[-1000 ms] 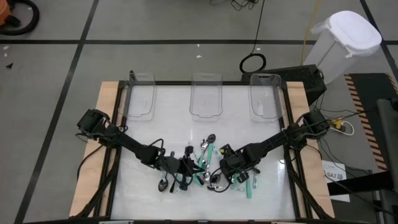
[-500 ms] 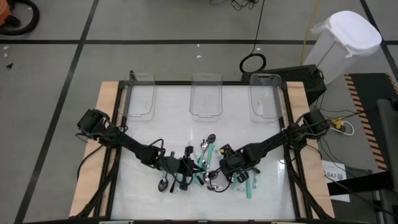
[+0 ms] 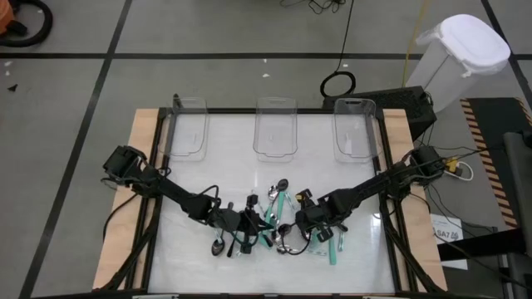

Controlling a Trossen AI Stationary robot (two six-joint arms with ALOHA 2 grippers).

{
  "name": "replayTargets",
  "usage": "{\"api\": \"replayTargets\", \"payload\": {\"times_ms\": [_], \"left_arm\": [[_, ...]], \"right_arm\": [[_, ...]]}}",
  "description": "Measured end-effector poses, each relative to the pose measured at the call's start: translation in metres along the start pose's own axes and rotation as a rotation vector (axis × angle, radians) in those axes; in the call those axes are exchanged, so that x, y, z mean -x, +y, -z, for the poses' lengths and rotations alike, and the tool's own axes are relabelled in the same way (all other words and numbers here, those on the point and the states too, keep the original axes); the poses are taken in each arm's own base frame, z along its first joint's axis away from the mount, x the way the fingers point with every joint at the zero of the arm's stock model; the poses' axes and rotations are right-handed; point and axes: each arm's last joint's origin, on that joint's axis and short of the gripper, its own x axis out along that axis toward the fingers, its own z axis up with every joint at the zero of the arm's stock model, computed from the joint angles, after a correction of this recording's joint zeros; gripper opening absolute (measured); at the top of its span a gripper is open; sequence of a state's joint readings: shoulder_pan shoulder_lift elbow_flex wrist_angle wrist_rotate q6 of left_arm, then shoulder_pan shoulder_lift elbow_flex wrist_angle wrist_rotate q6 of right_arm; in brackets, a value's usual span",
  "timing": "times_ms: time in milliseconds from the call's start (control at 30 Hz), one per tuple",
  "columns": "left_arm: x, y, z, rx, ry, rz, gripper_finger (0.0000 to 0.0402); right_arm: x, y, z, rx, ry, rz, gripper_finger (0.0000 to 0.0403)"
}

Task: Sort silverware by color (type)
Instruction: Put the black spoon into the right transparent bin

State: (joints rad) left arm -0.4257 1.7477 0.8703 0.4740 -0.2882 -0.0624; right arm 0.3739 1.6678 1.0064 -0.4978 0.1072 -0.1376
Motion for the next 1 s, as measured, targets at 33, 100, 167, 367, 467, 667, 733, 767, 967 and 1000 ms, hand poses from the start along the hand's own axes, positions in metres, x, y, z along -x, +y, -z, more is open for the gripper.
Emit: {"api": "replayTargets", "payload": {"times_ms": [33,100,167,367,467,667,733,767,967,1000], "left_arm": [[0.0,0.0,0.0,0.0,0.0,0.0,0.0001],[0.0,0.0,0.0,0.0,0.0,0.0,0.0001],[0.0,0.0,0.0,0.0,0.0,0.001,0.0001],[0.0,0.0,0.0,0.002,0.0,0.001,0.0001],[0.0,0.0,0.0,0.004,-0.001,0.001,0.0001],[0.0,0.0,0.0,0.008,-0.003,0.001,0.0001],[0.0,0.0,0.0,0.011,-0.003,0.001,0.0001],[0.0,0.0,0.0,0.013,-0.003,0.001,0.0001],[0.0,0.0,0.0,0.026,-0.003,0.001,0.0001],[0.0,0.0,0.0,0.026,-0.003,-0.001,0.0001]], "right_arm": [[0.003,0.001,0.001,-0.013,-0.001,-0.001,0.0024],[0.011,0.003,0.001,-0.041,-0.006,-0.005,0.0023],[0.019,0.006,0.002,-0.072,-0.02,-0.007,0.0023],[0.038,0.017,0.003,-0.219,-0.061,0.001,0.0023],[0.041,0.024,0.002,-0.305,-0.079,0.06,0.0023],[0.045,0.038,-0.001,-0.437,-0.163,0.236,0.0023],[0.047,0.041,-0.002,-0.485,-0.212,0.304,0.0023],[0.048,0.041,-0.003,-0.514,-0.24,0.337,0.0023],[0.052,0.037,-0.008,-0.65,-0.391,0.531,0.0023],[0.053,0.037,-0.009,-0.659,-0.412,0.556,0.0023]]}}
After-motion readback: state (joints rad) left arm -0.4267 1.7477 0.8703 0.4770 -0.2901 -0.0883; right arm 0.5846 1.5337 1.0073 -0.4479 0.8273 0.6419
